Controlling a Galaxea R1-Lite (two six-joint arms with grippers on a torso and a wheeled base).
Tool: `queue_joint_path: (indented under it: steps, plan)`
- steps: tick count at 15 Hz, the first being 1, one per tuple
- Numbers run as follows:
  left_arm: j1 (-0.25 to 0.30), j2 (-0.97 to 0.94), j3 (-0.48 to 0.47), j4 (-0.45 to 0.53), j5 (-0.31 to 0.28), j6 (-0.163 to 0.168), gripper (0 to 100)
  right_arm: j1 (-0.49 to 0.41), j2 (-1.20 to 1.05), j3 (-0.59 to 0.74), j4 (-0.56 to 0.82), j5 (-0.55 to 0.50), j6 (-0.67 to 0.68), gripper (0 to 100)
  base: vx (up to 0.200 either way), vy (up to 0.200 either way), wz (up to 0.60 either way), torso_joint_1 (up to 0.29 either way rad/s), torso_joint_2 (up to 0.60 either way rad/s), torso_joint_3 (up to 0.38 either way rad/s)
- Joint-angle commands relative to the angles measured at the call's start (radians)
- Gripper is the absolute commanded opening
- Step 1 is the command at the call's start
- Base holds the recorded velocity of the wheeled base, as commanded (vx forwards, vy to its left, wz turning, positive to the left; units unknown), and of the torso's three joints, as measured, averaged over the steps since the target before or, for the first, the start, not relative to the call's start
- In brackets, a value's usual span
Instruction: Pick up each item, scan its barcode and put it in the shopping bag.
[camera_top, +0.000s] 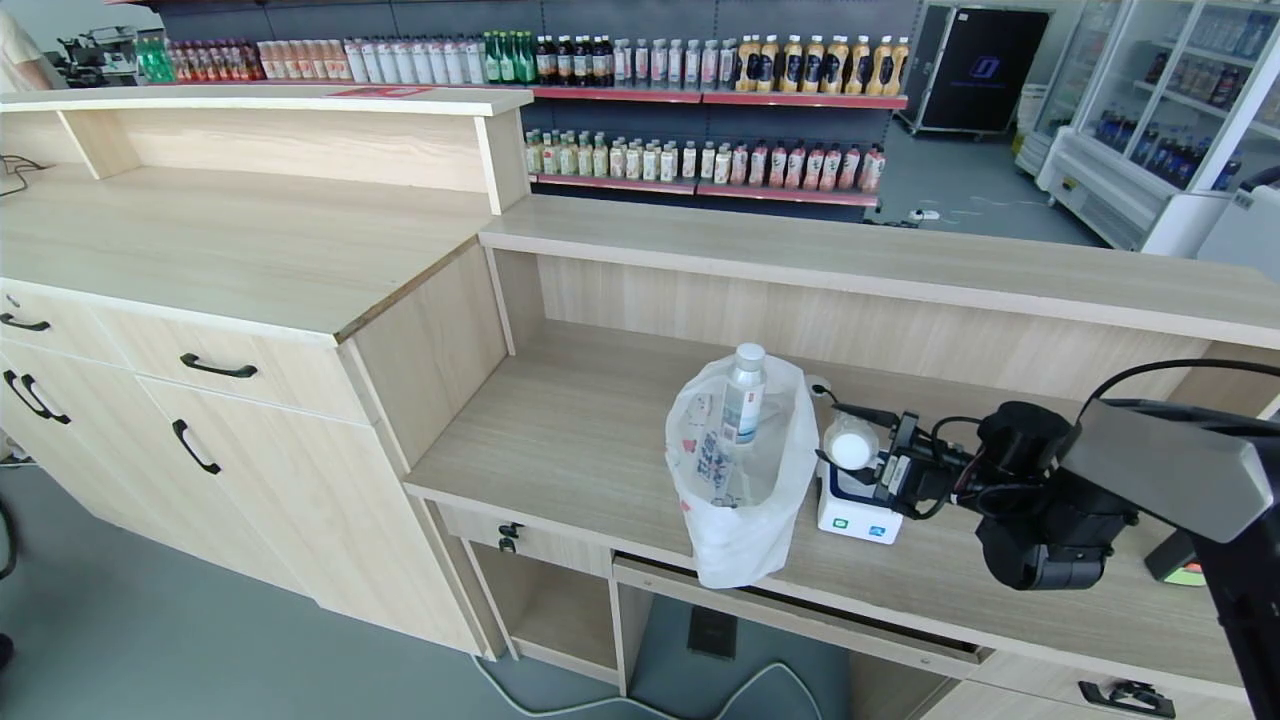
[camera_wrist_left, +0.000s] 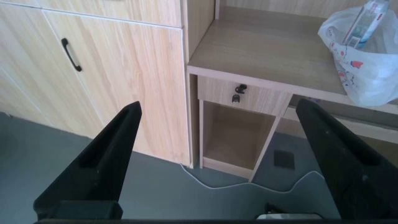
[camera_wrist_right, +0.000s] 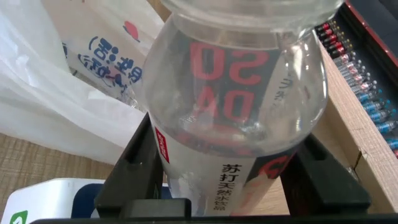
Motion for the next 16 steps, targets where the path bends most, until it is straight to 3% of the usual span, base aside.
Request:
queue_joint_path:
  steps: [1, 7, 11, 14, 16]
  plan:
    - [0.0, 0.0, 0.0, 0.0, 0.0, 0.0, 100, 0.0, 0.011, -0.006, -0.001, 0.0, 0.0, 0, 0.0, 0.0, 0.0, 0.0, 0.0, 0.0]
    - [0.0, 0.0, 0.0, 0.0, 0.0, 0.0, 100, 0.0, 0.01, -0.014, -0.001, -0.001, 0.003, 0, 0.0, 0.0, 0.0, 0.0, 0.0, 0.0]
    - [0.0, 0.0, 0.0, 0.0, 0.0, 0.0, 100, -0.021, -0.194, 0.031, 0.013, -0.011, 0.168, 0, 0.0, 0.0, 0.0, 0.0, 0.0, 0.0]
    - [0.0, 0.0, 0.0, 0.0, 0.0, 0.0, 100, -0.116, -0.516, 0.1, 0.263, -0.028, 0.337, 0, 0.0, 0.0, 0.0, 0.0, 0.0, 0.0]
    - [0.0, 0.0, 0.0, 0.0, 0.0, 0.0, 100, -0.181, -0.667, 0.154, 0.434, -0.136, 0.435, 0, 0.0, 0.0, 0.0, 0.0, 0.0, 0.0]
